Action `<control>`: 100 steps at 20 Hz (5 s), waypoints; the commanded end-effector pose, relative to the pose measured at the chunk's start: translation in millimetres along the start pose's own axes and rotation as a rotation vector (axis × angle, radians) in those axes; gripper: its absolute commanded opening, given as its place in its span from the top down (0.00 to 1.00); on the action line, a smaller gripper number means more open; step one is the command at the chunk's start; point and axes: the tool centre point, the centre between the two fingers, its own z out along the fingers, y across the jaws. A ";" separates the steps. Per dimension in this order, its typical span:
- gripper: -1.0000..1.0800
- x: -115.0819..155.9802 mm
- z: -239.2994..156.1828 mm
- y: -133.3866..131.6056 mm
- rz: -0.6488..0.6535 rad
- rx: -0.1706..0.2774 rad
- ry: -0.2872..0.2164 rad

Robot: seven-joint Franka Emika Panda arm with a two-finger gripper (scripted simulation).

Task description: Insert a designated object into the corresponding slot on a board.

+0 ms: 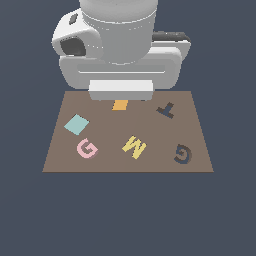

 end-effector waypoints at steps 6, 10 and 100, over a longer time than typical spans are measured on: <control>0.04 0.5 2.1 2.3 -0.013 0.000 0.000; 0.04 1.6 6.7 7.5 -0.042 0.000 0.000; 1.00 122.4 139.9 77.9 -1.085 0.007 0.000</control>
